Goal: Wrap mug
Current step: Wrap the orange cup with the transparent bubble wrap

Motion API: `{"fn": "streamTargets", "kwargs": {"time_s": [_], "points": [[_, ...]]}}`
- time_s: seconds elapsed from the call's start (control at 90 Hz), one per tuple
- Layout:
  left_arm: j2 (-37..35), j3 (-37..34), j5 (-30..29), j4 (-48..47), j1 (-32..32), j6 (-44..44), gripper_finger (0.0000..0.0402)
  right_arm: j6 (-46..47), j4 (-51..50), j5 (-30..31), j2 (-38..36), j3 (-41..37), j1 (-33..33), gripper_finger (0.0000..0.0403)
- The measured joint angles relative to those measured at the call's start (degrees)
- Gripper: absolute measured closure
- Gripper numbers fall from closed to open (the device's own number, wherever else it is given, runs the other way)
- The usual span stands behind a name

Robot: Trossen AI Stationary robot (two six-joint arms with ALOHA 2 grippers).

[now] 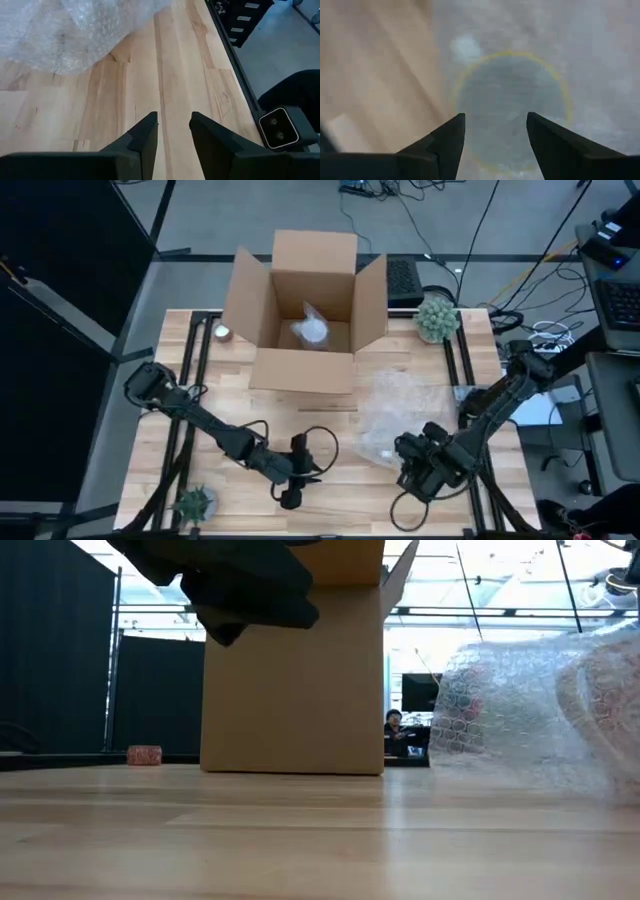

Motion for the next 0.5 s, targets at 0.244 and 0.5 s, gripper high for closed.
{"fn": "streamTargets", "kwargs": {"time_s": [0.244, 0.5], "points": [[0.0, 0.0, 0.0, 0.0, 0.0, 0.1, 0.0295, -5.2, 3.7, -1.2, 0.0, -0.1, -2.3, 0.0207], [0.0, 0.0, 0.0, 0.0, 0.0, 0.1, 0.0295, -4.0, 4.3, -2.0, 0.4, -2.6, -3.3, 0.0206]]}}
